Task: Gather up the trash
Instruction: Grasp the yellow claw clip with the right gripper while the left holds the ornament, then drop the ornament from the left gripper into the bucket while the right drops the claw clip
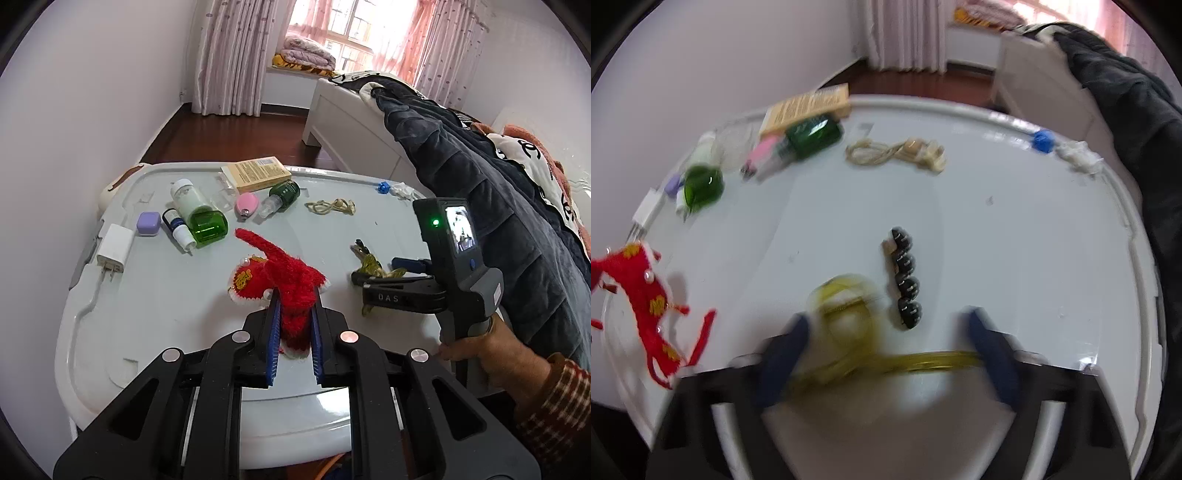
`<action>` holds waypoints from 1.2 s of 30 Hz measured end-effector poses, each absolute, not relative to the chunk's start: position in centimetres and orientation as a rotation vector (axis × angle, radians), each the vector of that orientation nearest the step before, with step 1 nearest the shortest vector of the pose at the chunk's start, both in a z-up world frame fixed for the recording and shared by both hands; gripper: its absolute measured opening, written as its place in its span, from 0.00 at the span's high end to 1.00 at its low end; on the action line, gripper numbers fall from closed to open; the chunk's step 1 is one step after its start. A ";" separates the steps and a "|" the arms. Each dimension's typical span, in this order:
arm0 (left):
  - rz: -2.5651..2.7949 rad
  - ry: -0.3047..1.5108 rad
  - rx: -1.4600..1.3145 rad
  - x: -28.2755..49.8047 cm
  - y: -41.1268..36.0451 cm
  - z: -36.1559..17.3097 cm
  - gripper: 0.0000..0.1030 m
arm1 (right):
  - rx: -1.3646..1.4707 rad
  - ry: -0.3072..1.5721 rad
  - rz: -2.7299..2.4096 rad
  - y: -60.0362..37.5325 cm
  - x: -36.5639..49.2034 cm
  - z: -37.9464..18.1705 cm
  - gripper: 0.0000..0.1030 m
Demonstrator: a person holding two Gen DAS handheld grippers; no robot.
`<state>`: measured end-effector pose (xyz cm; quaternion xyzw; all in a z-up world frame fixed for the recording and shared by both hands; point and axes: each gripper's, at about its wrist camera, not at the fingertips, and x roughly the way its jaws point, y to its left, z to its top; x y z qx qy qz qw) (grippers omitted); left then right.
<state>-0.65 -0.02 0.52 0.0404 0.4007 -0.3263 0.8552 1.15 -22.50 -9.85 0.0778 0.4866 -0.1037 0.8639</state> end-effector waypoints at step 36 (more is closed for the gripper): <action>-1.008 1.107 0.310 -19.3 0.8 -1.1 0.86 | 0.155 1.270 -0.017 -11.5 -22.4 -12.0 0.26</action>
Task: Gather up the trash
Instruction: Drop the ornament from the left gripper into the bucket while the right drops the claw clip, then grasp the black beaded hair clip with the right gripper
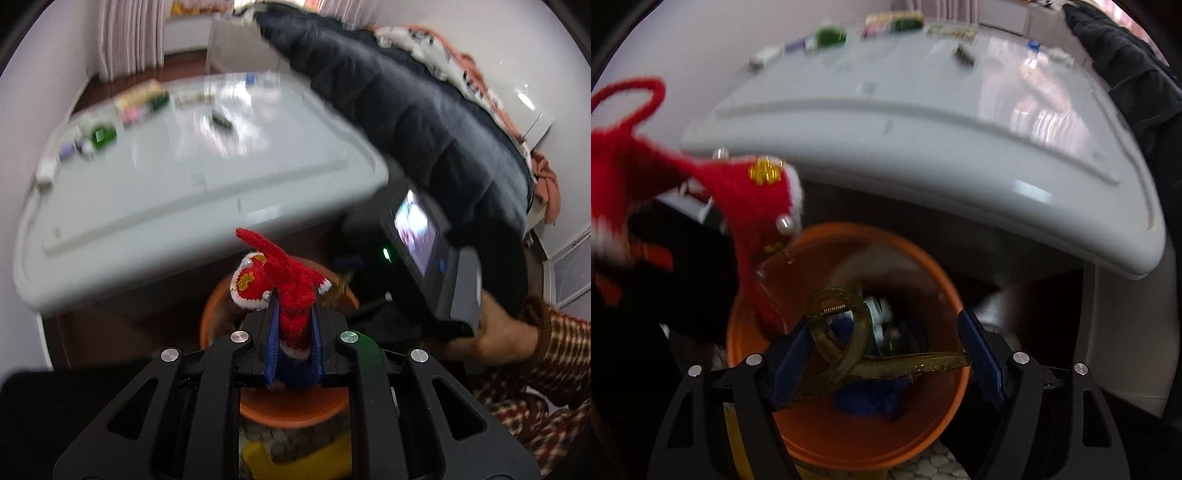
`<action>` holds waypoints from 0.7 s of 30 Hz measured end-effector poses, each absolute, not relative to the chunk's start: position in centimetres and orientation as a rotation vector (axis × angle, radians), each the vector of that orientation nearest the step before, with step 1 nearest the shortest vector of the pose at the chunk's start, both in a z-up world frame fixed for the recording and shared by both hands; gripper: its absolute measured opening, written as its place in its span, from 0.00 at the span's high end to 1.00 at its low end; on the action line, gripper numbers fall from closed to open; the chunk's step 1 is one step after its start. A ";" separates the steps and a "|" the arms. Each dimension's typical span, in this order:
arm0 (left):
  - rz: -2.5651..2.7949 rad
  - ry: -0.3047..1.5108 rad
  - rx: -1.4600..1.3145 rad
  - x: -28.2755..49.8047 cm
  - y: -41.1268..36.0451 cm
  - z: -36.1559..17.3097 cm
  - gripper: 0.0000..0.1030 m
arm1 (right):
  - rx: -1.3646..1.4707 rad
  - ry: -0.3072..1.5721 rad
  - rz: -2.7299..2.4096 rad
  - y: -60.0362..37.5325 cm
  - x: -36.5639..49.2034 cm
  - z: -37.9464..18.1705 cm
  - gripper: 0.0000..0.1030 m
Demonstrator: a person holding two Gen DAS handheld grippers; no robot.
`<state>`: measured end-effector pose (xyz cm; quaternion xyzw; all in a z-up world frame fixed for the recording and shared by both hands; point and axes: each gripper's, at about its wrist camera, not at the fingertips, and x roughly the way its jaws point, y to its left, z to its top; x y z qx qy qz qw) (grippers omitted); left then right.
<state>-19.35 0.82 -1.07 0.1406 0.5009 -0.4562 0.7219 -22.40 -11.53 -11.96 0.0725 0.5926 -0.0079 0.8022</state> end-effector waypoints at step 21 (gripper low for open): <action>-0.739 0.876 0.342 -15.8 1.8 1.0 0.17 | 0.218 0.820 -0.148 -18.5 -22.5 -1.1 0.05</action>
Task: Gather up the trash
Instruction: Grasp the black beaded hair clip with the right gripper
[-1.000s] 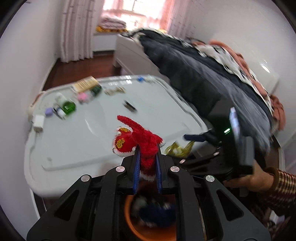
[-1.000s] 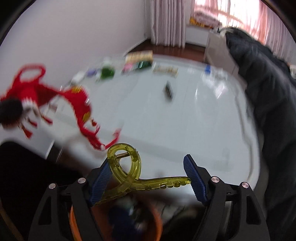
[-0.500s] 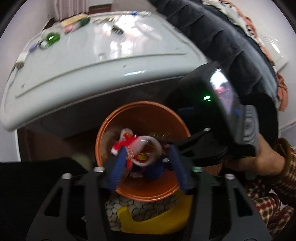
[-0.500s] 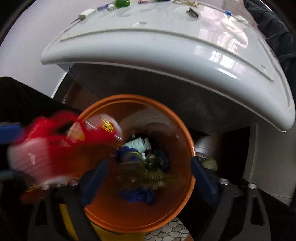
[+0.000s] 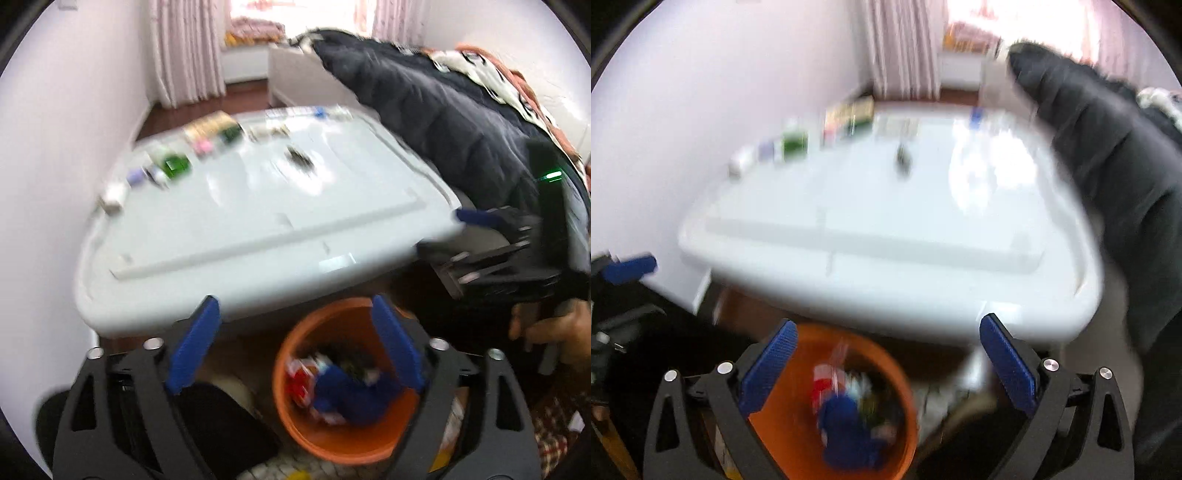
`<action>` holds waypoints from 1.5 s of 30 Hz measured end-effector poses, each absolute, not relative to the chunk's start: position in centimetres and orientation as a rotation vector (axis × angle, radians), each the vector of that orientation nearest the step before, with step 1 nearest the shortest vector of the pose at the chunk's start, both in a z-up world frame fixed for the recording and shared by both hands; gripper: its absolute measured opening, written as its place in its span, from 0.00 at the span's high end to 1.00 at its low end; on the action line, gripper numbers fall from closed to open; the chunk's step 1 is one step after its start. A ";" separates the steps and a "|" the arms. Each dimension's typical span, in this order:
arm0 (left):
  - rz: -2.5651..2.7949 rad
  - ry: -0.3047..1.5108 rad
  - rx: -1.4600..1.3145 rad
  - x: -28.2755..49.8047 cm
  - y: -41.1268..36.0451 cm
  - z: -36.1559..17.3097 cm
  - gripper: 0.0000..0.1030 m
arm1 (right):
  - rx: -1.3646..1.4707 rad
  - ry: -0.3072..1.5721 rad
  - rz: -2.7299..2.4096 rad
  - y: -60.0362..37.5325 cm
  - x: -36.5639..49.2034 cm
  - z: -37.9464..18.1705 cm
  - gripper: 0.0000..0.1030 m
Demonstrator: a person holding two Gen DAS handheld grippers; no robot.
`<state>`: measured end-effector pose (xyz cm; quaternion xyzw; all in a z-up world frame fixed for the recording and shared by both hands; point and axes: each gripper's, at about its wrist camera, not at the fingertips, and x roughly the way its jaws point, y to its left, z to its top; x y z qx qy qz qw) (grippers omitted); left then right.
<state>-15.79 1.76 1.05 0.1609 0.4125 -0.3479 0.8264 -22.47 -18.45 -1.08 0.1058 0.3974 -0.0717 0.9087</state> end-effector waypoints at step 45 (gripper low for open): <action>-0.645 0.956 -0.003 -0.2 1.3 -0.9 0.16 | 0.259 1.071 -0.020 -21.4 4.5 -9.2 0.80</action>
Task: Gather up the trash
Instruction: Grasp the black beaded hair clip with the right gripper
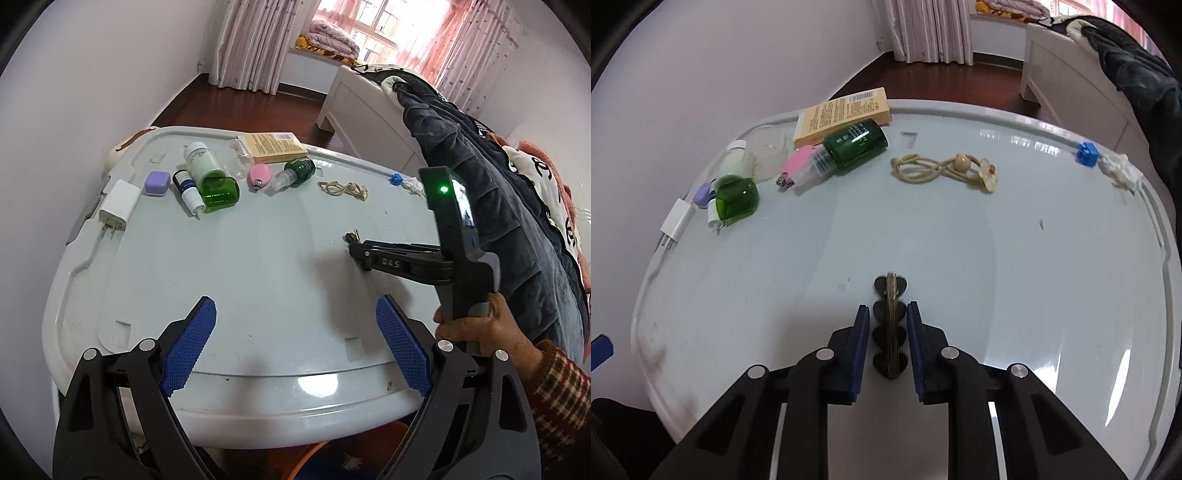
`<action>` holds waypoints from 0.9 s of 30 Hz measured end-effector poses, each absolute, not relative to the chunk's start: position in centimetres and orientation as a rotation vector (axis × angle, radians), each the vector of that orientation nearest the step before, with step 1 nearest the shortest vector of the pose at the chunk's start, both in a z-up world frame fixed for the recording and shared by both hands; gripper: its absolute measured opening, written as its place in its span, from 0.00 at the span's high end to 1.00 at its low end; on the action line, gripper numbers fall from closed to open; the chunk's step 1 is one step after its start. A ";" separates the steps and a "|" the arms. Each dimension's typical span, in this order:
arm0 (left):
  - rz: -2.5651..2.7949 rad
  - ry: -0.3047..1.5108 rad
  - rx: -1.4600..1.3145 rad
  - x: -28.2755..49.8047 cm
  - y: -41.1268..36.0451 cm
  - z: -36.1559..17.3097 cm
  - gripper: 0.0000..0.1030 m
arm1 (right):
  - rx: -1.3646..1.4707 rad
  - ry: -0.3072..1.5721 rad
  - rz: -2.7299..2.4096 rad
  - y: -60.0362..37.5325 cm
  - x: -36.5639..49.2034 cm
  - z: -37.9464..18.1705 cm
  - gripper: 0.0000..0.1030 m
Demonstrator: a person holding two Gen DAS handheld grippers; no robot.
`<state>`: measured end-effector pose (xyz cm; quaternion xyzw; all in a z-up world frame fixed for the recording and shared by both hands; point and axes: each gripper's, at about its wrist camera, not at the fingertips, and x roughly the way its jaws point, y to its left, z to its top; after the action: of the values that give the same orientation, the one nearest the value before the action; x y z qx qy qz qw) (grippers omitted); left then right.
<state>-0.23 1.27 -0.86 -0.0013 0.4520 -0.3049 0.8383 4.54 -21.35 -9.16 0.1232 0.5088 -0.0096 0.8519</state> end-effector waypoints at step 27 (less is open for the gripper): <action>-0.660 0.991 -0.012 0.0 1.3 -1.4 0.16 | 0.132 1.129 -0.076 -20.4 6.0 -10.9 0.04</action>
<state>-0.04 1.27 -1.39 -0.0055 0.4665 -0.3111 0.8280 6.01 -20.35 -10.89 0.0627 0.5347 -0.0359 0.8420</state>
